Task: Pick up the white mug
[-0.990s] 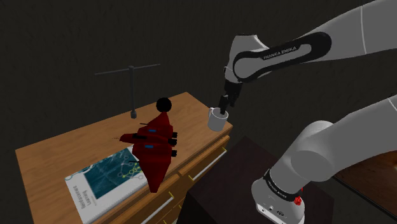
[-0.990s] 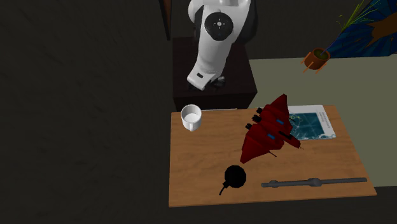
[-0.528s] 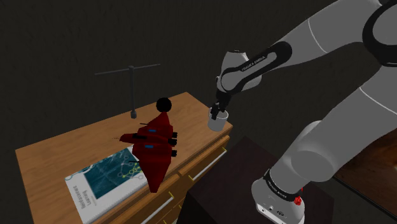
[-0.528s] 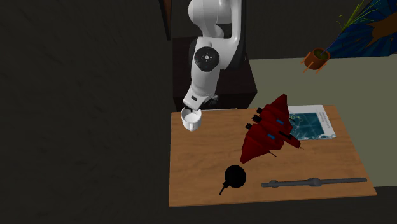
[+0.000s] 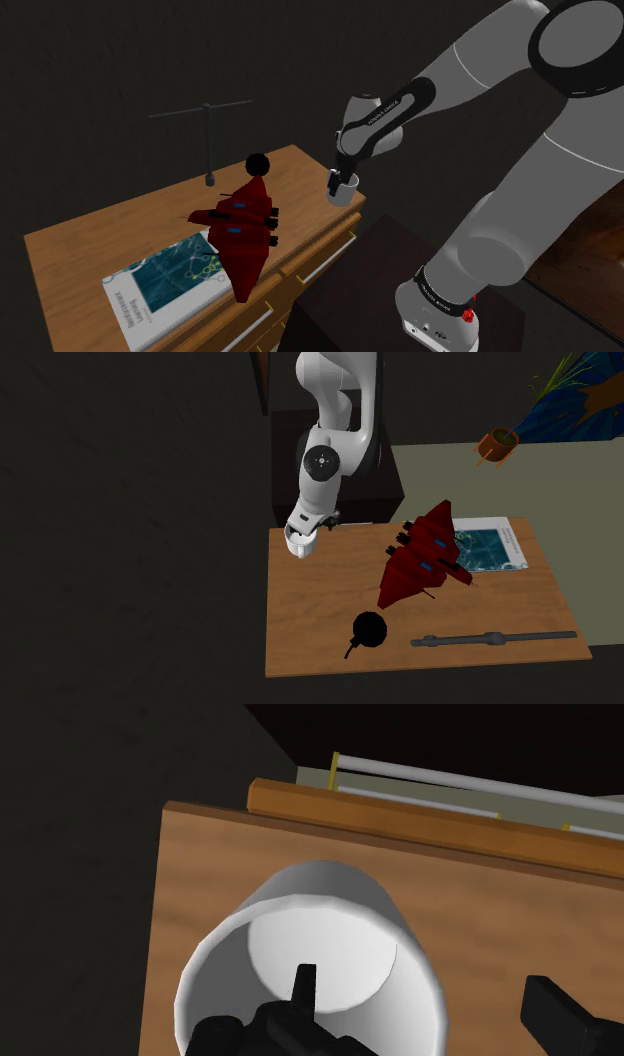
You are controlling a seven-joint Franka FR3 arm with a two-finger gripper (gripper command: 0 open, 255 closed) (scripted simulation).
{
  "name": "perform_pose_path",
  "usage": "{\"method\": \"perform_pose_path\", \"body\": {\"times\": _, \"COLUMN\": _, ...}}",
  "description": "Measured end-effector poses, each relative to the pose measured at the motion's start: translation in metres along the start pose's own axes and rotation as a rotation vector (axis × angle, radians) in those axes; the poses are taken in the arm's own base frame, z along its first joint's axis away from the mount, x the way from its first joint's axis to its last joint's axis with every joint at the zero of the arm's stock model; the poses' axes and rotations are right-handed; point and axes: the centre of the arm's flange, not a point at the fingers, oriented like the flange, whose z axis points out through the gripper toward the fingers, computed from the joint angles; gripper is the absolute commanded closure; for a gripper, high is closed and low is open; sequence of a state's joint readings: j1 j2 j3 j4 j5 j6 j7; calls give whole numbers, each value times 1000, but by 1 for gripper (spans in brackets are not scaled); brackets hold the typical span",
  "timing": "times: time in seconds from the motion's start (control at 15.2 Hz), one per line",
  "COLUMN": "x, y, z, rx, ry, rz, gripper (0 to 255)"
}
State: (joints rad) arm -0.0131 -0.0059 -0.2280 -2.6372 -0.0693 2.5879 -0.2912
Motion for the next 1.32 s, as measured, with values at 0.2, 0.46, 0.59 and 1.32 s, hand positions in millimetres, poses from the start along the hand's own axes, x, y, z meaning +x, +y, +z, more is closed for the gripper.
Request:
{"method": "perform_pose_path", "body": {"times": 0.2, "x": -1, "y": -1, "z": 3, "rx": 0, "ry": 0, "rz": 0, "gripper": 255}}
{"method": "perform_pose_path", "body": {"times": 0.46, "x": 0, "y": -2, "z": 3, "rx": 0, "ry": 1, "rz": 0, "gripper": 255}}
{"method": "perform_pose_path", "body": {"times": 0.59, "x": 0, "y": -2, "z": 3, "rx": 0, "ry": 1, "rz": 0, "gripper": 255}}
{"method": "perform_pose_path", "body": {"times": 1.32, "x": -3, "y": 0, "z": -38, "rx": 0, "ry": 1, "rz": 0, "gripper": 255}}
